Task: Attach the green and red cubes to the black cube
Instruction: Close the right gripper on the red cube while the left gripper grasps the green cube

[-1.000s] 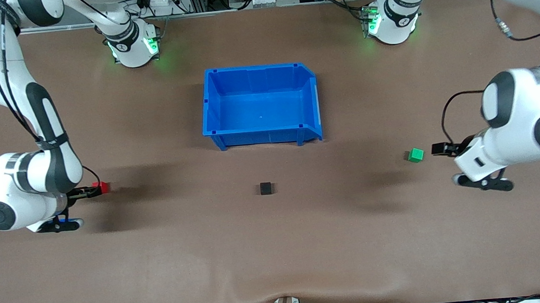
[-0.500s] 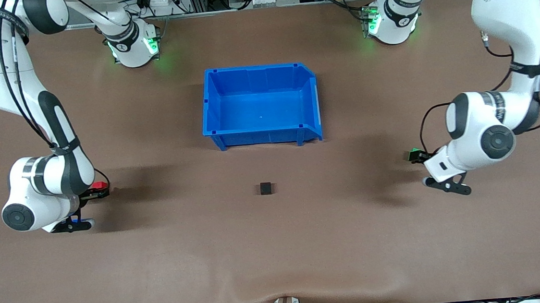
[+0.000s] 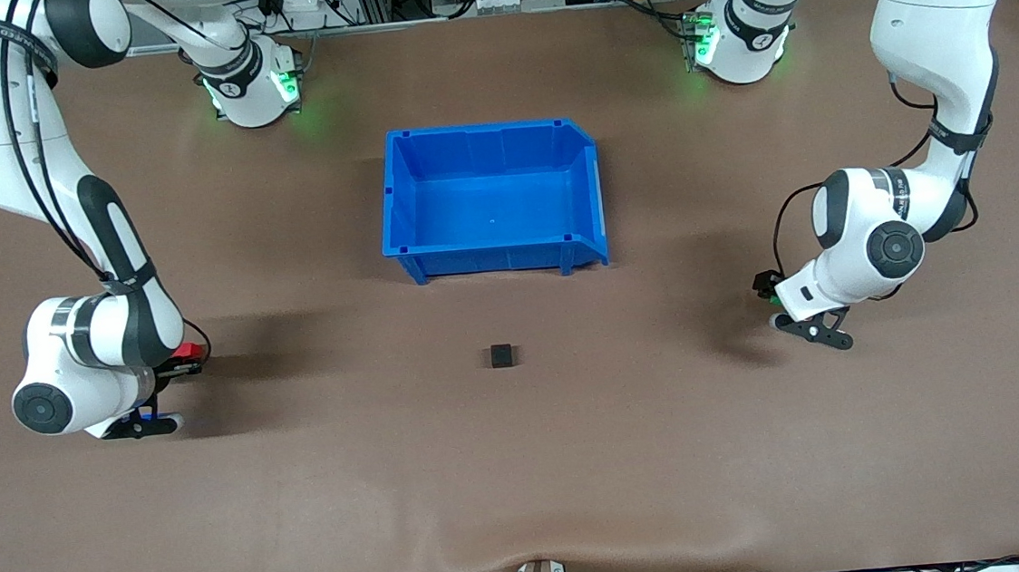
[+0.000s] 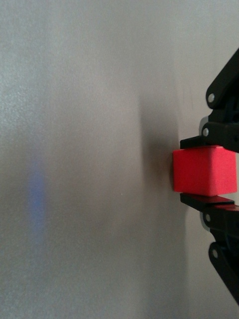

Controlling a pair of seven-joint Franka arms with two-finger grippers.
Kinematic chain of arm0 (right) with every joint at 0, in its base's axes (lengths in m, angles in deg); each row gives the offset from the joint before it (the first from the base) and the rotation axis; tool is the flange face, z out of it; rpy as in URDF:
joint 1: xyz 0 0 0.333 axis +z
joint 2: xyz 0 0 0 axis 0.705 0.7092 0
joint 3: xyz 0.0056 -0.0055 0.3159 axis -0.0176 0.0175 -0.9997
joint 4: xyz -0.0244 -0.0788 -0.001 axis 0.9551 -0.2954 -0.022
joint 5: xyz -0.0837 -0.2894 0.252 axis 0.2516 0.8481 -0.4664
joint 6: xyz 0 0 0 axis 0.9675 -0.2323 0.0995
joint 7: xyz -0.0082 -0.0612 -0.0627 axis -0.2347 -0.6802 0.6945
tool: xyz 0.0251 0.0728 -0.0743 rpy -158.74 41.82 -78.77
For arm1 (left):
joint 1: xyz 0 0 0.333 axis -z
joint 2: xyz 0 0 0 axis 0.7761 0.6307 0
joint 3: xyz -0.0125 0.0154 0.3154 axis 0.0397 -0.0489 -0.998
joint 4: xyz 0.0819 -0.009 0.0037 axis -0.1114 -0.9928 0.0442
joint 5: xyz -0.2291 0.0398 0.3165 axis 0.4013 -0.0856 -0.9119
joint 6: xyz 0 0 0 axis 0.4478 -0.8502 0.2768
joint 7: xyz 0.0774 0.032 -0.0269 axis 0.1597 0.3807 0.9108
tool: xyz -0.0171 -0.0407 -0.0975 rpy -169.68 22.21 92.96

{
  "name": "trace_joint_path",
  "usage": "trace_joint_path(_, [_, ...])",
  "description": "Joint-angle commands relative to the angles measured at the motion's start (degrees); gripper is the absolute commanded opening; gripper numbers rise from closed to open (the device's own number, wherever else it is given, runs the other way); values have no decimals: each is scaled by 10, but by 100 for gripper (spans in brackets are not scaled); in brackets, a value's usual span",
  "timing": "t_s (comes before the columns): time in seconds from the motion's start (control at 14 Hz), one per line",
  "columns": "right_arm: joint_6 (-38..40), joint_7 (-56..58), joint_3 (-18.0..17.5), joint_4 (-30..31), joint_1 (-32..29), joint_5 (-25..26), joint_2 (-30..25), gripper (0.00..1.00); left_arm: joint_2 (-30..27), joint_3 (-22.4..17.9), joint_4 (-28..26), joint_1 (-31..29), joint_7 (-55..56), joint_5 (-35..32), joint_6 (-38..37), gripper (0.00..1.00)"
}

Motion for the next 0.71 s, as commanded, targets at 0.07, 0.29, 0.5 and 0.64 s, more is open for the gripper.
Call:
trace_joint_path(0.07, [61, -38, -6, -37, 8, -46, -12, 0, -12, 0, -10, -7, -21, -11, 10, 100])
trace_joint_path(0.29, [118, -122, -7, -96, 8, -85, -14, 0, -12, -1, -12, -7, -23, -11, 10, 58])
trace_joint_path(0.5, [193, -289, -7, -157, 37, -100, -14, 0, -12, -1, -12, -3, -13, -10, 9, 0])
trace_joint_path(0.64, [207, -372, -8, -175, 60, -104, -15, 0, -12, 0, -11, -4, 8, -10, 9, 0])
